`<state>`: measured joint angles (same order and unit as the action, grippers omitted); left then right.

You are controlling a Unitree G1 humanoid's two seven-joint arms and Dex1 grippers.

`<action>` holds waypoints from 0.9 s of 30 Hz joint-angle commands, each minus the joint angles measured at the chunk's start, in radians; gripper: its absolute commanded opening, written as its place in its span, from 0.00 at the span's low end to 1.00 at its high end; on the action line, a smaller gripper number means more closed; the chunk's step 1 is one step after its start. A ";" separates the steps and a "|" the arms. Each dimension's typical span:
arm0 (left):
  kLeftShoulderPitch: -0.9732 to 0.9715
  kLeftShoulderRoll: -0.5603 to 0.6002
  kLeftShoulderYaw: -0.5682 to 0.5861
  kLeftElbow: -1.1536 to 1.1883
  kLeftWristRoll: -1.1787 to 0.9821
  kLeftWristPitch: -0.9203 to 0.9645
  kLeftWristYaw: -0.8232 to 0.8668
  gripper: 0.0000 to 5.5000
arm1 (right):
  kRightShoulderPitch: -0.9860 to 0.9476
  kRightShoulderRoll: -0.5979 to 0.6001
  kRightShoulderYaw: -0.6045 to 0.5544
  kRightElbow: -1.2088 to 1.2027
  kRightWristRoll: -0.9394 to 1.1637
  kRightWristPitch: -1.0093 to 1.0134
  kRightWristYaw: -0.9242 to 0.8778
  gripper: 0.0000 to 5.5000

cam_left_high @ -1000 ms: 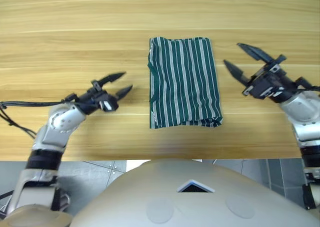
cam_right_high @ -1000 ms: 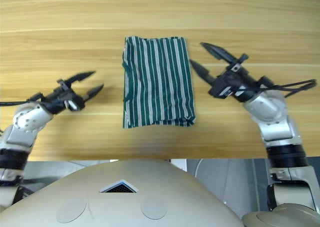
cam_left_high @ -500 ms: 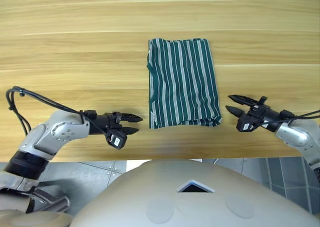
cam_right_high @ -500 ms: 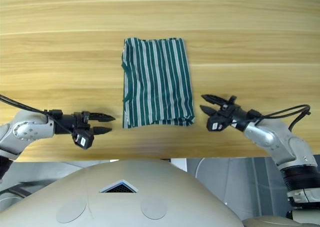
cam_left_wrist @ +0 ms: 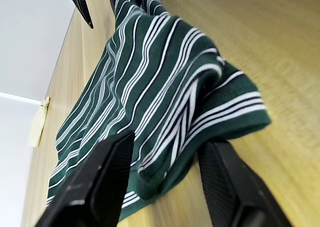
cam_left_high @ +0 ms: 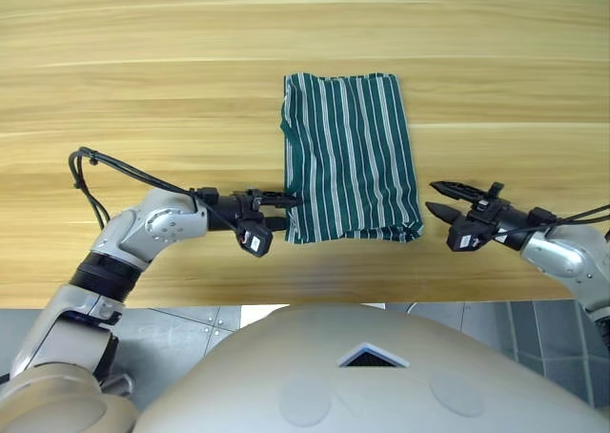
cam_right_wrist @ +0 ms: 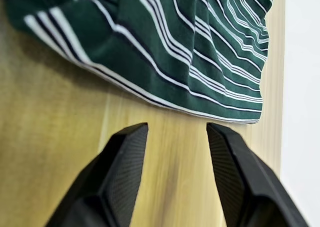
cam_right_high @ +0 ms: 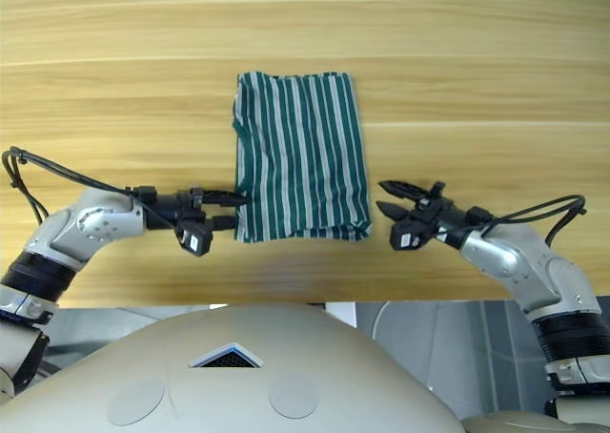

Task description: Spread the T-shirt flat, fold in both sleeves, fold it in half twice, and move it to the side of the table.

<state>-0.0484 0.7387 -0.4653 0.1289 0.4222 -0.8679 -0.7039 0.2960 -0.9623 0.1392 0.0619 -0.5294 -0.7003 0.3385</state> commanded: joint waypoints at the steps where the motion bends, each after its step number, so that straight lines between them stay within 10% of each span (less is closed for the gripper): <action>1: -0.008 -0.012 -0.041 0.030 0.033 0.002 -0.012 0.41 | 0.014 -0.013 0.016 0.043 -0.023 0.018 0.029 0.40; 27: 0.011 0.023 -0.116 0.000 -0.059 -0.016 -0.055 0.35 | 0.060 -0.054 0.021 -0.023 0.069 -0.020 0.117 0.40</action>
<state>-0.0311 0.7671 -0.5638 0.1038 0.3424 -0.8943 -0.7373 0.3357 -1.0029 0.1366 0.0345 -0.4474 -0.7262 0.4149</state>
